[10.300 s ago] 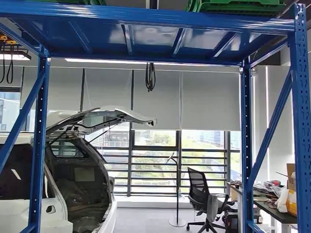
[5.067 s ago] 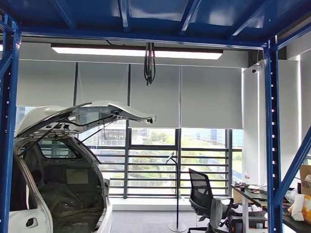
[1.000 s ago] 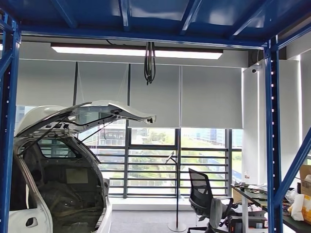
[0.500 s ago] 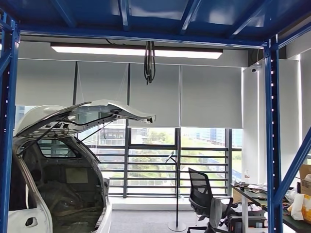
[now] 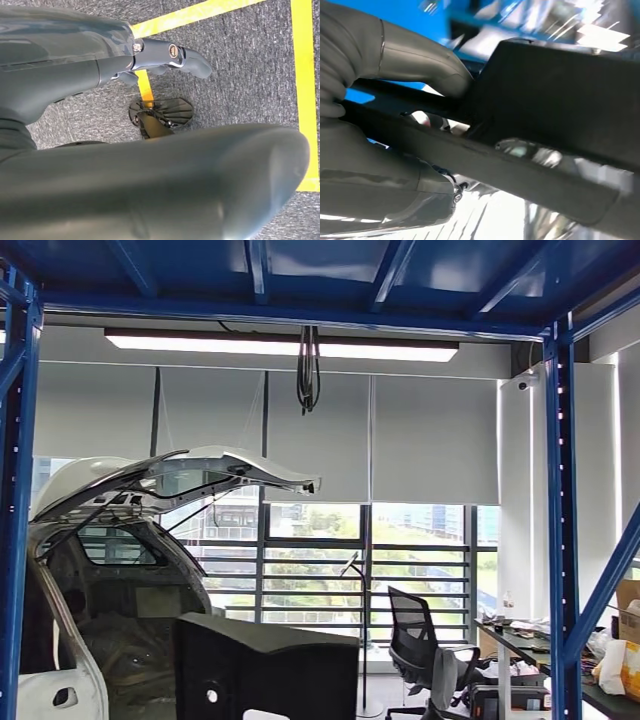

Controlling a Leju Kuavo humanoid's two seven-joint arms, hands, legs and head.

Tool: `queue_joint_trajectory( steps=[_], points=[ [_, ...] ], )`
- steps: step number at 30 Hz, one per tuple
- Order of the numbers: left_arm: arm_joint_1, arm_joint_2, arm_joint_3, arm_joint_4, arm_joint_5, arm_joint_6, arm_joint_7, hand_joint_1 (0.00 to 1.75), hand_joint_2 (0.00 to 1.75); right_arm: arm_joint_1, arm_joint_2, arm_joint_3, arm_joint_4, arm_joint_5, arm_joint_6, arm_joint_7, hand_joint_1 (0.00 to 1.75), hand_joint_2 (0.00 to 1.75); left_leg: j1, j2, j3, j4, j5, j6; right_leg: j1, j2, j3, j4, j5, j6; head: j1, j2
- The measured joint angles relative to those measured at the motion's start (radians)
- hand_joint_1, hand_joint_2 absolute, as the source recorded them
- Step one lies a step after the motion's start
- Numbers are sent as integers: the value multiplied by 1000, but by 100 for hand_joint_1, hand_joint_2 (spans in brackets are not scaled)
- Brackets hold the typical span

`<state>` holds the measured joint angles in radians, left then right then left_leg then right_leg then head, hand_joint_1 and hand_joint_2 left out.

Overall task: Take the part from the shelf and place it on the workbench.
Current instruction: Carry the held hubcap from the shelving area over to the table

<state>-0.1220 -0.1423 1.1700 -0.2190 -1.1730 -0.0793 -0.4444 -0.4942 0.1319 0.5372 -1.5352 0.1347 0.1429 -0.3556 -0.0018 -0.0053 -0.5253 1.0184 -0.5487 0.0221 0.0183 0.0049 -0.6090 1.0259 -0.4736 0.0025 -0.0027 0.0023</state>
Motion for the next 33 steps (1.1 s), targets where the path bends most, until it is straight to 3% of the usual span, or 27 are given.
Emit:
queue_joint_trajectory(
  steps=[10, 27, 33],
  points=[
    [2, 4, 0, 0, 2, 0, 0, 0, 0, 29, 7, 32, -83, -200, 144, -27, 175, 175, 0, 0, 0, 0, 0, 0, 0, 0, 0, 0, 0, 0, 0, 0],
    [15, 15, 5, 0, 25, -18, -20, 0, 0, 39, 8, 103, -94, -299, 219, -23, 175, 175, -4, 0, 0, 1, 0, 1, -4, 0, 0, -1, 1, 1, 0, 0],
    [28, 28, 12, 0, 31, -21, -15, 0, 0, 39, 9, 112, -94, -310, 221, -23, 175, 175, -8, 0, 1, -1, 3, 6, -9, 0, 0, -1, 4, 8, 0, 0]
  ],
)
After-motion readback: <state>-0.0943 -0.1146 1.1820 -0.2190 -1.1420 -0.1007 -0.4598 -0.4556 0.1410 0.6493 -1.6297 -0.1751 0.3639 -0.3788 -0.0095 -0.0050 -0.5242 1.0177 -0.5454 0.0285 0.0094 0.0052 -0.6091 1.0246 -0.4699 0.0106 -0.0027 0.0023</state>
